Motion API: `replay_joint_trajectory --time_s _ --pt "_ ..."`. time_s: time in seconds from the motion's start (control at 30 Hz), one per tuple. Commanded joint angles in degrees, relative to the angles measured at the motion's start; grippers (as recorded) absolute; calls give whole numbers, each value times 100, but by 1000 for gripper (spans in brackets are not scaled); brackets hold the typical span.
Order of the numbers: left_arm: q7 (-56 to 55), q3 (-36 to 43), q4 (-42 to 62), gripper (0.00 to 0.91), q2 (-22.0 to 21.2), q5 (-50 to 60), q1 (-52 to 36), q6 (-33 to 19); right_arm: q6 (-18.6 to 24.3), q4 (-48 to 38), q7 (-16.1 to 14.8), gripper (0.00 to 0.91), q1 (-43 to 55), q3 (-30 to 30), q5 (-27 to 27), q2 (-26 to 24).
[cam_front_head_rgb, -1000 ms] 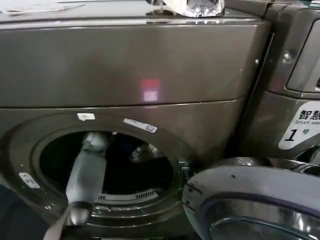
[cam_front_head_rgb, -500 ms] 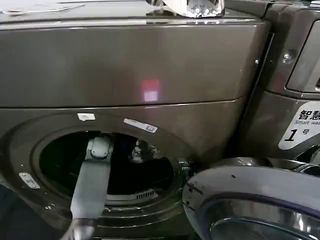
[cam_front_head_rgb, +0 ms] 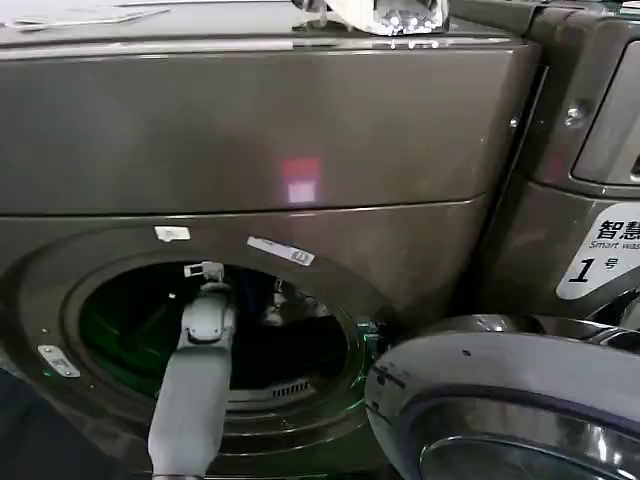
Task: Grasp the clothes from the dryer.
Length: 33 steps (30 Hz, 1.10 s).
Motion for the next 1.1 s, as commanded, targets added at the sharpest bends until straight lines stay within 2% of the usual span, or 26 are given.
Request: replay_joint_trajectory --time_s 0.03,0.17,0.27,1.0,1.1 --pt "-491 23 -208 0 -39 -582 209 23 -86 28 82 907 -1 1 -13 -7" --pt "-474 37 -204 0 -16 -589 195 31 -425 207 97 907 -19 39 46 2" --pt "-459 40 -202 0 -16 -591 192 34 -42 118 148 907 12 -1 208 -21" --pt "-125 101 -152 0 -4 -378 142 59 -48 85 108 907 -17 7 82 34" --pt "-114 111 -140 0 -12 -357 145 45 -365 215 91 907 -22 33 80 58"
